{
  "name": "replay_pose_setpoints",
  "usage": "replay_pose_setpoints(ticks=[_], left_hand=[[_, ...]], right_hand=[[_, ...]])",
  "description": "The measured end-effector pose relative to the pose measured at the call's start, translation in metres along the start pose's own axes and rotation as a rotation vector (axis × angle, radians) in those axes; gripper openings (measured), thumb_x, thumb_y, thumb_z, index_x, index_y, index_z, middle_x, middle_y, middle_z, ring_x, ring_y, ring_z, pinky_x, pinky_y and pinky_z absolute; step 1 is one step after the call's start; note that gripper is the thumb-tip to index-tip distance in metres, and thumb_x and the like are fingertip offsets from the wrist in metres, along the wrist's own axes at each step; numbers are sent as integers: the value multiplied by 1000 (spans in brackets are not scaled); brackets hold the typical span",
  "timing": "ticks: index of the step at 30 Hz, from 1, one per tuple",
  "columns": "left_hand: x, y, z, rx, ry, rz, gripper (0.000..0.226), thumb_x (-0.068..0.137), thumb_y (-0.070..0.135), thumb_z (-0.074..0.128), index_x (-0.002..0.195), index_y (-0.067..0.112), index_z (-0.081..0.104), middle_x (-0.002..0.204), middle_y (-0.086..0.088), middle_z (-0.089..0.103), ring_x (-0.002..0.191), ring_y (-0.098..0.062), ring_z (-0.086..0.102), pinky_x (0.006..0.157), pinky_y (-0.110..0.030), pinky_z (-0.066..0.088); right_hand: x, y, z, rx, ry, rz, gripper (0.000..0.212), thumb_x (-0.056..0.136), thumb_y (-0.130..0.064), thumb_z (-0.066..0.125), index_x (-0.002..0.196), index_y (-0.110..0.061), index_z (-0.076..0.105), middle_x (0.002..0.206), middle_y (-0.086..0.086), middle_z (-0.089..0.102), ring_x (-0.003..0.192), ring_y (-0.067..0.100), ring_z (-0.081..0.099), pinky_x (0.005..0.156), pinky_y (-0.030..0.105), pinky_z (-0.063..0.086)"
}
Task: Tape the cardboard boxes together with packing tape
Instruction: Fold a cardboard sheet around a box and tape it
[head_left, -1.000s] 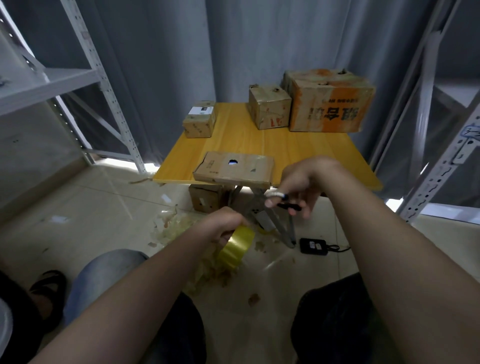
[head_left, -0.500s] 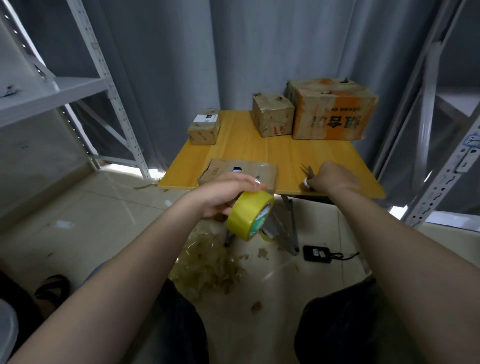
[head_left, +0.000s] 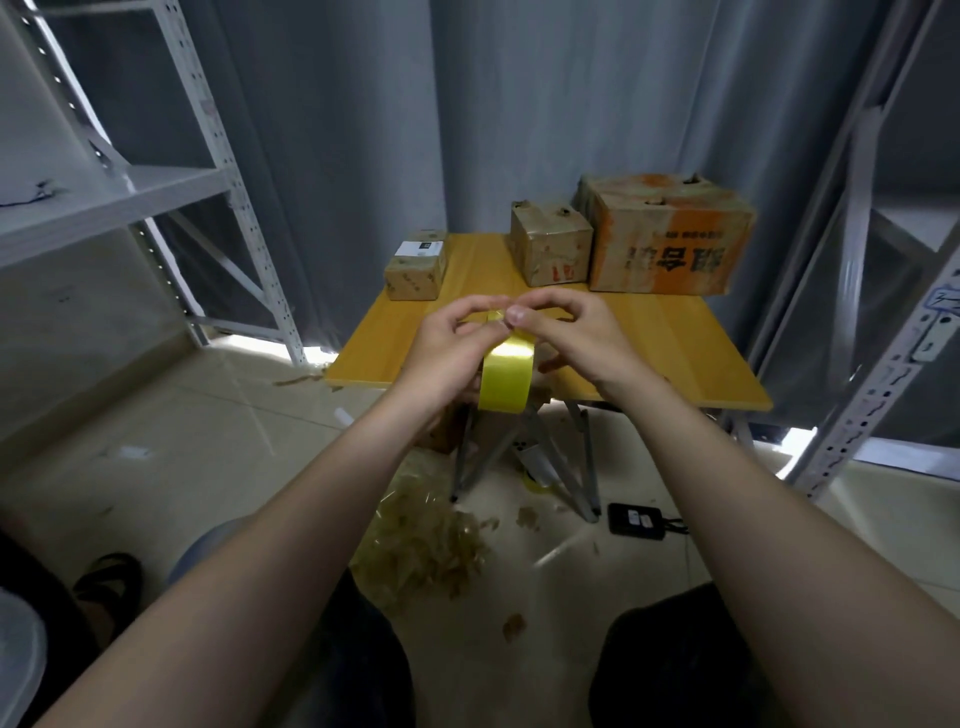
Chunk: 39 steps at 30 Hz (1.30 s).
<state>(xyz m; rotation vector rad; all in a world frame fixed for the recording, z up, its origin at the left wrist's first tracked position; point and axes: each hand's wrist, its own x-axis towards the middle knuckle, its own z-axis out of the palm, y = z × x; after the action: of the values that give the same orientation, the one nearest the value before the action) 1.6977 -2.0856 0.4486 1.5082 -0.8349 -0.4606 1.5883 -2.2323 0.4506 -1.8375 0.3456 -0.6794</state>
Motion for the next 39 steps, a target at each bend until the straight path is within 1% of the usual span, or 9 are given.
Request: replay_pose_setpoints(ticks=[6, 10, 15, 26, 29, 32, 35, 37, 39], left_hand=[[-3, 0, -1, -11, 49, 5, 25, 96, 29, 73, 121, 31, 72, 94, 9, 80, 90, -8, 75, 67, -22, 57], [-4, -2, 2, -61, 72, -2, 49, 96, 26, 74, 137, 38, 49, 91, -2, 81, 87, -22, 77, 74, -33, 63], [-5, -3, 5, 57, 131, 54, 26, 94, 34, 73, 106, 42, 52, 85, -11, 76, 73, -31, 69, 68, -44, 56], [1, -3, 9, -35, 28, -68, 25, 93, 29, 77, 116, 26, 68, 88, -5, 80, 83, -30, 78, 80, -51, 64], [10, -6, 14, -32, 45, -48, 23, 91, 30, 79, 112, 29, 70, 84, -4, 80, 79, -28, 77, 71, -43, 64], [26, -7, 25, -69, 131, -32, 25, 88, 35, 82, 111, 30, 73, 80, 3, 79, 68, -10, 72, 59, -30, 56], [48, -6, 37, -94, 158, -20, 31, 87, 34, 83, 115, 29, 70, 85, 2, 80, 70, -11, 73, 60, -30, 58], [62, -4, 43, -39, 94, -21, 40, 88, 32, 82, 122, 27, 60, 93, -1, 79, 77, -18, 75, 62, -32, 61], [73, -2, 44, 43, -14, -50, 50, 89, 32, 81, 126, 27, 47, 103, 1, 76, 92, -21, 75, 64, -32, 62]], right_hand=[[1, -2, 11, 10, 136, -33, 5, 88, -25, 81, 87, -29, 79, 108, 2, 73, 96, 13, 71, 69, 31, 60], [3, -5, 16, -41, 194, -50, 6, 92, -16, 76, 88, -21, 77, 109, 7, 72, 88, -2, 65, 71, 6, 47], [3, -9, 18, -68, 219, -8, 4, 93, -17, 75, 90, -18, 77, 108, 1, 71, 103, 7, 63, 88, 23, 47], [-2, -11, 14, -125, 223, -75, 7, 92, -16, 74, 87, -19, 76, 110, 3, 67, 107, 11, 62, 89, 21, 45], [0, -10, 8, -166, 264, -67, 4, 90, -17, 76, 90, -19, 78, 115, 2, 62, 112, 9, 58, 93, 21, 44], [5, -11, 5, -219, 286, -15, 25, 95, -22, 70, 118, -15, 77, 122, 4, 66, 118, 12, 59, 94, 18, 42], [14, -11, 0, -56, 304, 128, 69, 95, -24, 70, 158, -19, 42, 132, 8, 66, 120, 16, 63, 101, 25, 52], [21, -8, -7, 47, 371, 231, 80, 90, -22, 76, 159, -22, 36, 151, 8, 54, 135, 25, 54, 110, 46, 49], [28, -2, -18, 68, 437, 253, 79, 88, -16, 79, 155, -22, 39, 143, 4, 58, 128, 22, 57, 105, 44, 52]])
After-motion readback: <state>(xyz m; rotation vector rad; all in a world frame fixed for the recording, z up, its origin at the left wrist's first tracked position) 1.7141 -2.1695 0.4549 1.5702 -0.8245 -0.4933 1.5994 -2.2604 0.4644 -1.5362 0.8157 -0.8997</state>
